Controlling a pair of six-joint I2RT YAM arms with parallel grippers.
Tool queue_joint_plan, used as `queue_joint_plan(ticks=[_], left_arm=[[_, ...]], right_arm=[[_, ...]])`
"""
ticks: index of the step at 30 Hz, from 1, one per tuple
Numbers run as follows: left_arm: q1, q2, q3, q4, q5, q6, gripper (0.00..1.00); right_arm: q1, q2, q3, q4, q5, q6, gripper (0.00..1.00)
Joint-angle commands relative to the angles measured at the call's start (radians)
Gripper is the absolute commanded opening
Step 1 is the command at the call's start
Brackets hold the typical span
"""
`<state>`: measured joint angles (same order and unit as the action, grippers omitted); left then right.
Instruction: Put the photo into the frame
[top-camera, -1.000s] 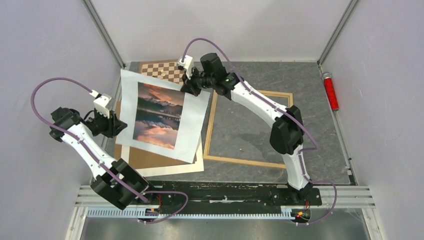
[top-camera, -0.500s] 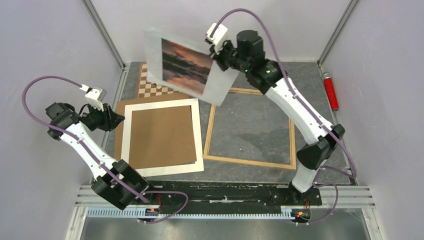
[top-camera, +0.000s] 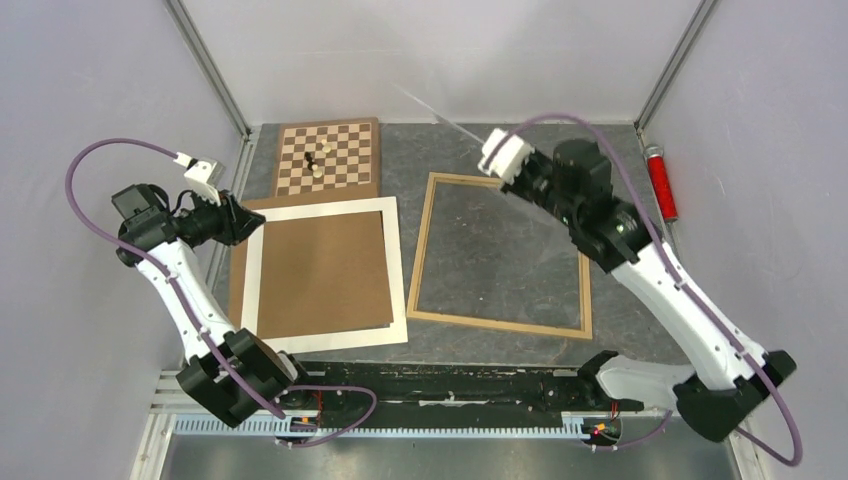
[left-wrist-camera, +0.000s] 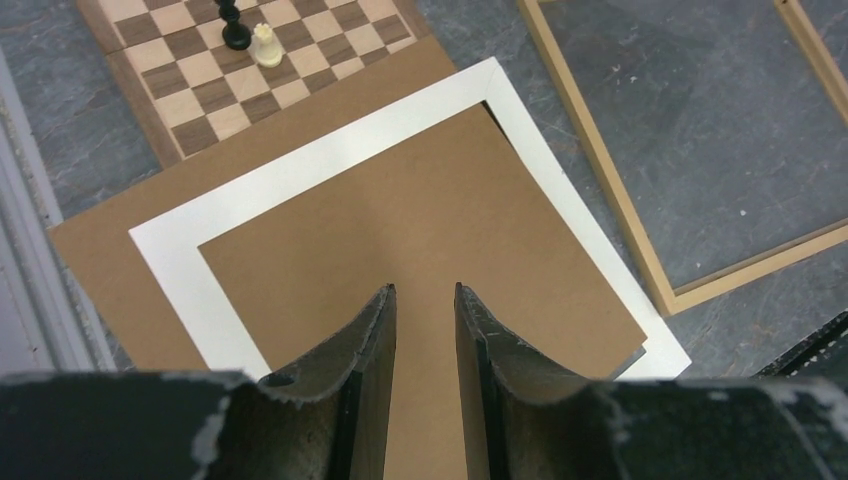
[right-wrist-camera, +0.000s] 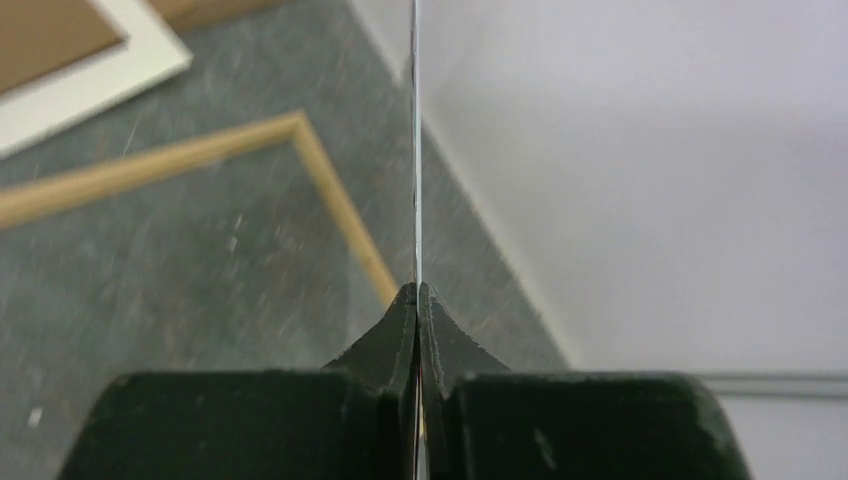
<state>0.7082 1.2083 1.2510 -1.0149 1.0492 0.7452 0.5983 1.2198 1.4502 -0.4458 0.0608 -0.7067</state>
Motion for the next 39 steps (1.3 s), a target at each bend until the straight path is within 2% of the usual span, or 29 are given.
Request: queue_joint_plan(ticks=[1,8,13,21,34,39], left_arm=[[-0.051,-0.019,-0.007,0.128,0.002,-0.151,0.35],[-0.088,-0.004,-0.016,0.188,-0.032,-0.236,0.35],[-0.099,-0.001,-0.025,0.188,-0.062,-0.239,0.35],[-0.124,0.038,-0.032,0.234,-0.084,-0.282,0.35],[-0.158,0.03,-0.047,0.268,-0.136,-0.349,0.35],[-0.162,0.016,-0.064,0.284,-0.156,-0.356,0.35]], right_arm=[[-0.031,-0.165,-0.318,0.003,-0.056,-0.016,0.0],[-0.01,-0.337,-0.694,0.044,-0.198,-0.016,0.0],[0.005,-0.404,-0.806,0.041,-0.254,-0.031,0.0],[0.035,-0.486,-0.936,0.02,-0.361,-0.076,0.0],[0.143,-0.557,-1.063,0.005,-0.225,-0.241,0.0],[0.181,-0.556,-1.051,-0.02,-0.241,-0.249,0.0]])
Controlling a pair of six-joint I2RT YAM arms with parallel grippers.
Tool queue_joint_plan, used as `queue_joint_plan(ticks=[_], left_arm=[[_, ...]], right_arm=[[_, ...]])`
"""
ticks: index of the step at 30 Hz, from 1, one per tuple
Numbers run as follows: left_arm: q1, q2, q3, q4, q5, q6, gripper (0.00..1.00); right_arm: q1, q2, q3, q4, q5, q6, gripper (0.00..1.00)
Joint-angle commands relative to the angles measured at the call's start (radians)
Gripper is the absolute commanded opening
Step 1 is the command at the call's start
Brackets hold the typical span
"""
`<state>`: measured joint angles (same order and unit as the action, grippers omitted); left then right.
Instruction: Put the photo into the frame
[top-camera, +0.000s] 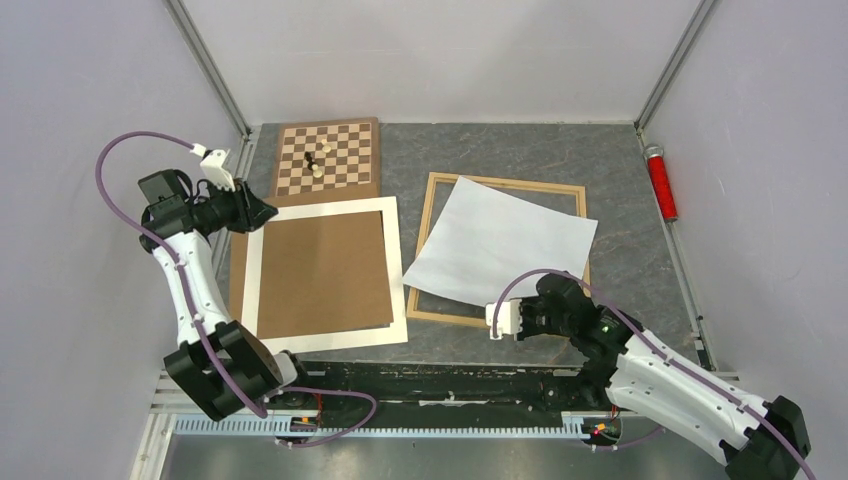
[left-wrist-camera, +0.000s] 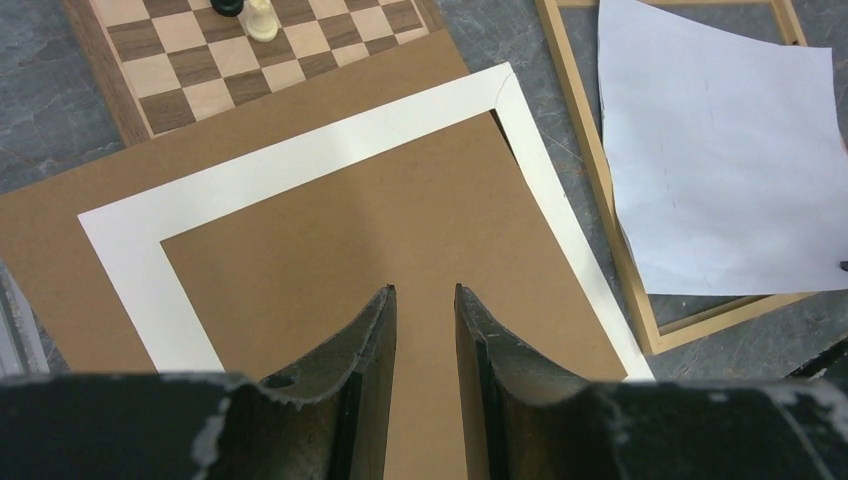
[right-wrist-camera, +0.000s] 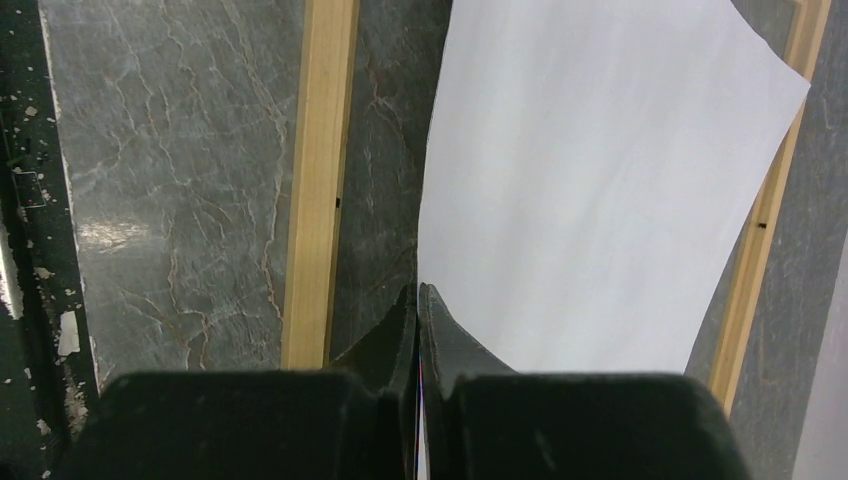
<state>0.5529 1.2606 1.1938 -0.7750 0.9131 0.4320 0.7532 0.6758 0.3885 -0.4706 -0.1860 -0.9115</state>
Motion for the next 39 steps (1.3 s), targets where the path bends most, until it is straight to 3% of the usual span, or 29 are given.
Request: queue_joint_plan(ticks=[1,15,21,31,39], left_arm=[[-0.008,-0.033,-0.007,0.046,-0.022,-0.046,0.35],[-0.013,-0.05,-0.037,0.047,-0.051,-0.053,0.35],[-0.019,-0.067,-0.039,0.046,-0.072,-0.072,0.35],[-0.05,-0.09,-0.054,0.069,-0.137,-0.112,0.35],[-0.096,-0.109,-0.06,0.079,-0.164,-0.143,0.35]], right_arm=[[0.032,-0.009,0.016,0.001,0.009,-0.048,0.0],[0.114,-0.064,0.063,-0.099,0.095,-0.113,0.0],[0.166,-0.082,-0.011,-0.066,0.21,-0.174,0.0],[0.241,-0.119,-0.025,-0.063,0.272,-0.197,0.0],[0.277,-0.105,-0.053,0.077,0.33,-0.187,0.0]])
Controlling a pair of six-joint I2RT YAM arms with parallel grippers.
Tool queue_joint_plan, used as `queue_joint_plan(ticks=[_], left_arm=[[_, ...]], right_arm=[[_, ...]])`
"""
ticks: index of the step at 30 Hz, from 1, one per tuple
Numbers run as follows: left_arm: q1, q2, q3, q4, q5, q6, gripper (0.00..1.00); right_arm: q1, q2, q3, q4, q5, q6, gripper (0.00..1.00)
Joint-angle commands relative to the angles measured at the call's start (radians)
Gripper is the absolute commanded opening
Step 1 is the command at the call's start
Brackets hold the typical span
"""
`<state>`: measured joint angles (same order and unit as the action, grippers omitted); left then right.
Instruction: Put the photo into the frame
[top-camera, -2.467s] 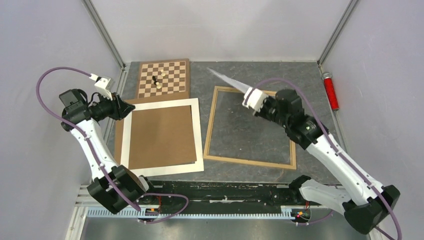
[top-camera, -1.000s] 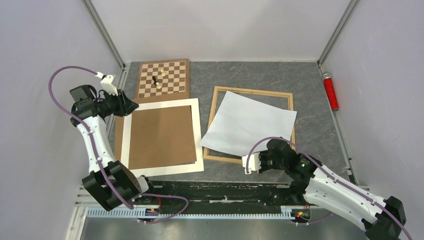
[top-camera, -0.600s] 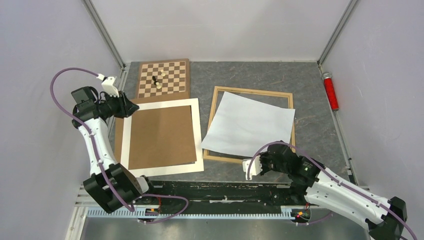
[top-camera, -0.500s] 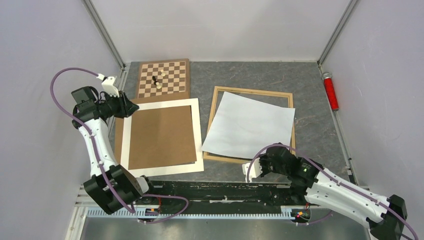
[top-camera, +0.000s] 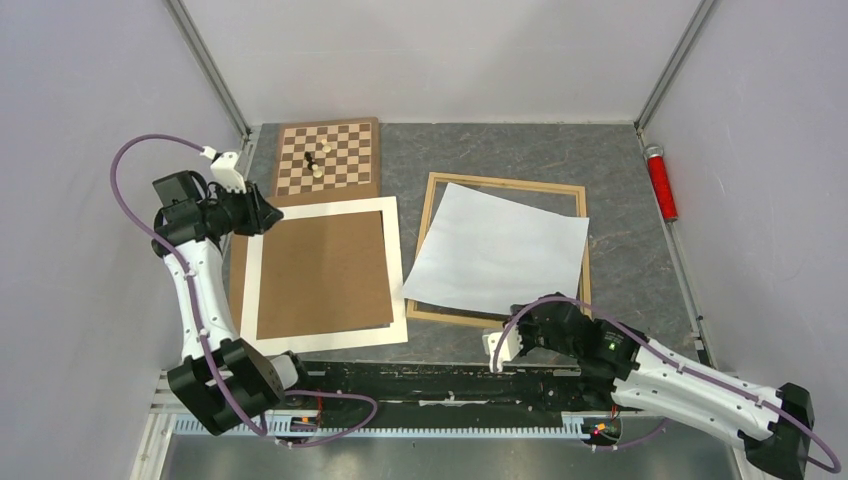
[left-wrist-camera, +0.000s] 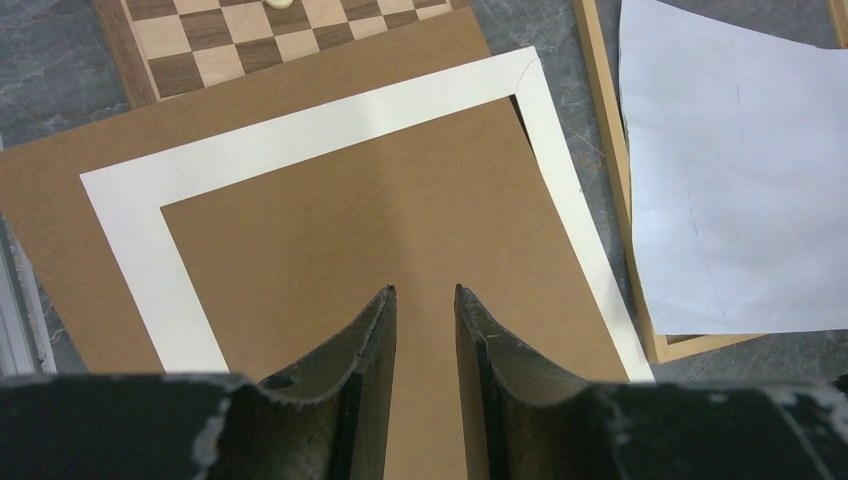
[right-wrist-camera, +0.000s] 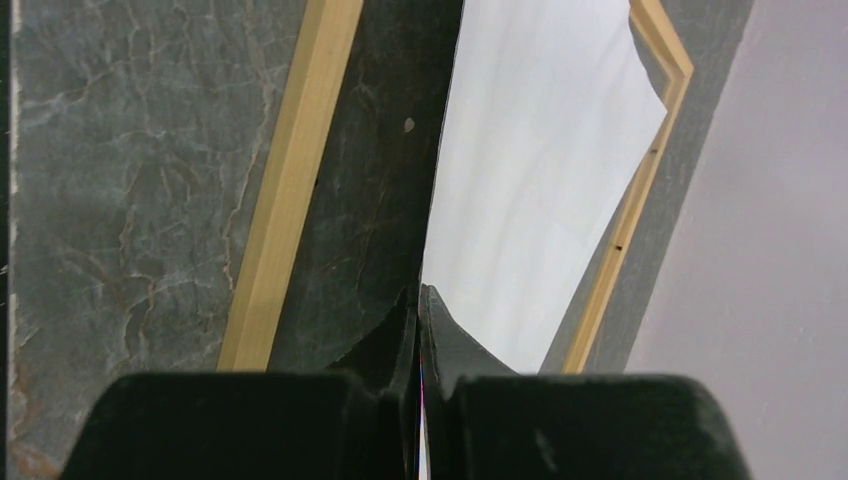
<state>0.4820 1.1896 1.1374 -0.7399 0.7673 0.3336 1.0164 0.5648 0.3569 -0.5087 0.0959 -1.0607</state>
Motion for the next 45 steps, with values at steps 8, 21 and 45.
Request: queue_joint_plan(ticks=[8,21,45], left_arm=[[-0.146,-0.038,-0.007,-0.001,-0.017,0.031,0.39],[-0.556,0.295,0.088,0.068,-0.009,-0.286,0.75],[-0.696,0.82,0.29,0.393,0.265,-0.994,0.79]], right_arm=[[0.019,0.065,-0.026,0.232,0.099,-0.023,0.0],[-0.07,0.002,0.092,0.285,0.089,0.17,0.0],[-0.198,0.057,0.29,0.168,-0.093,0.24,0.0]])
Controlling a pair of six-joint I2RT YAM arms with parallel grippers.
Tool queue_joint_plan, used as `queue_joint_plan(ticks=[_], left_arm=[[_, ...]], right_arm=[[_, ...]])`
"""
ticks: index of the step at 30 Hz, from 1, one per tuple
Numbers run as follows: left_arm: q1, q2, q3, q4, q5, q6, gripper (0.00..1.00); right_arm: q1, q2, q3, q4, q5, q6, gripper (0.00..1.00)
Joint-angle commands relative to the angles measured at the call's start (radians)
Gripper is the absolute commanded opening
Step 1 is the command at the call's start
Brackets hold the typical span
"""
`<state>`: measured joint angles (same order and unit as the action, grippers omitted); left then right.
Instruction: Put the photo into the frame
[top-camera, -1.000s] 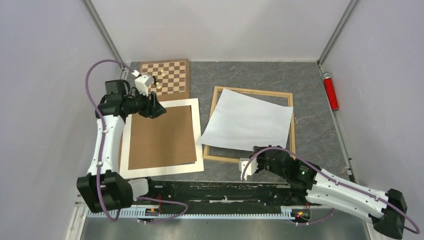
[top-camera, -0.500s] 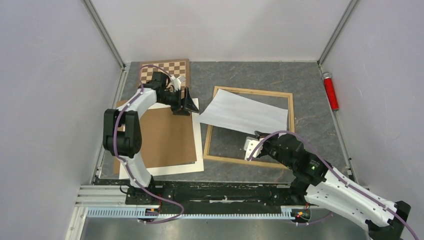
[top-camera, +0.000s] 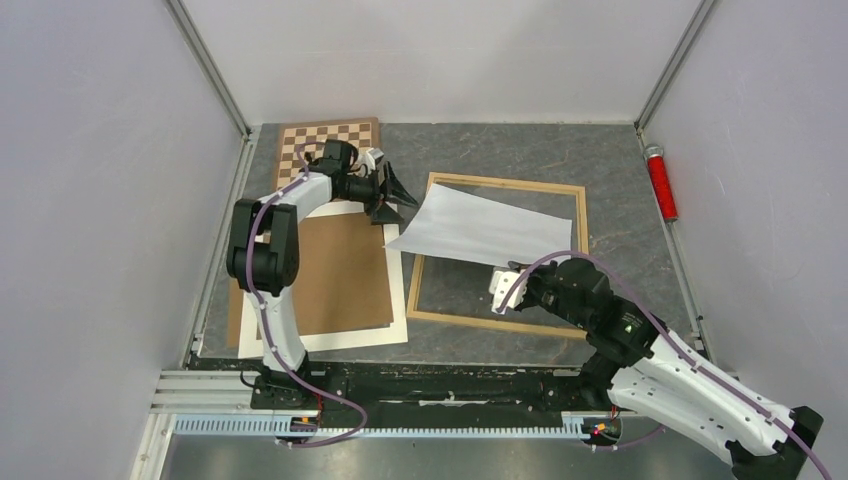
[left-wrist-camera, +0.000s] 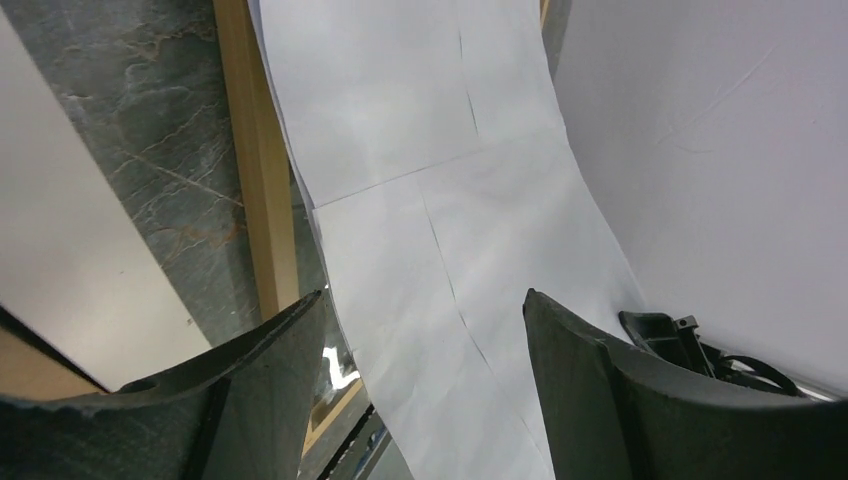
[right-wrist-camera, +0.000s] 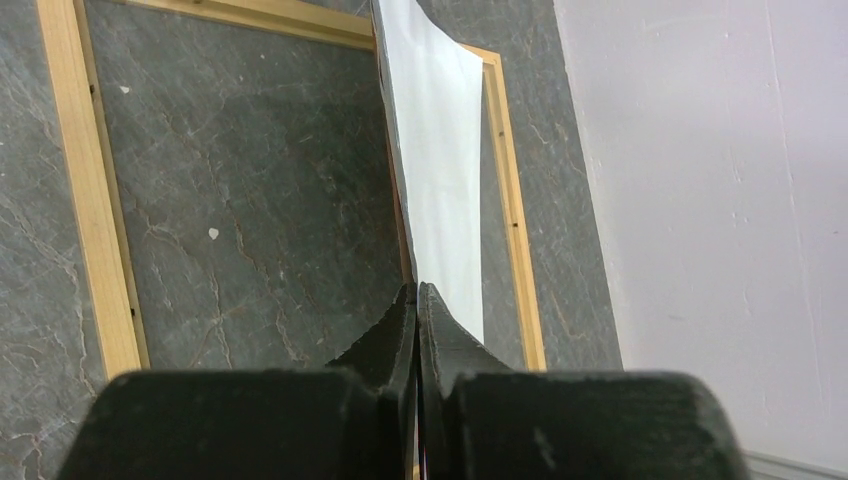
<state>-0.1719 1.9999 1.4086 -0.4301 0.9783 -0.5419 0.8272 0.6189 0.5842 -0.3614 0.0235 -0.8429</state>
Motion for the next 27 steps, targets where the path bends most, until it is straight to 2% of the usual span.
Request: queue_joint_plan(ticks=[1,12,18,27], left_arm=[[-0.053,0.006,0.008,0.091,0.048,-0.123,0.79],[-0.06,-0.021,0.024,0.003,-0.076,-0.036,0.8],[-0.021,-0.057,0.037,-0.054,-0.179,0.024,0.8],[-0.038,-0.046,-0.021,0.049,-0.089,-0.093,0.8]], right_arm=[[-0.012,0.004,0.063,0.022,-0.02,0.022,0.0],[-0.036,-0.013,0.065,0.016,-0.02,0.024,0.0],[-0.036,-0.016,0.054,0.021,-0.002,0.018,0.0],[-0.039,0.004,0.069,0.024,-0.012,0.024,0.0]])
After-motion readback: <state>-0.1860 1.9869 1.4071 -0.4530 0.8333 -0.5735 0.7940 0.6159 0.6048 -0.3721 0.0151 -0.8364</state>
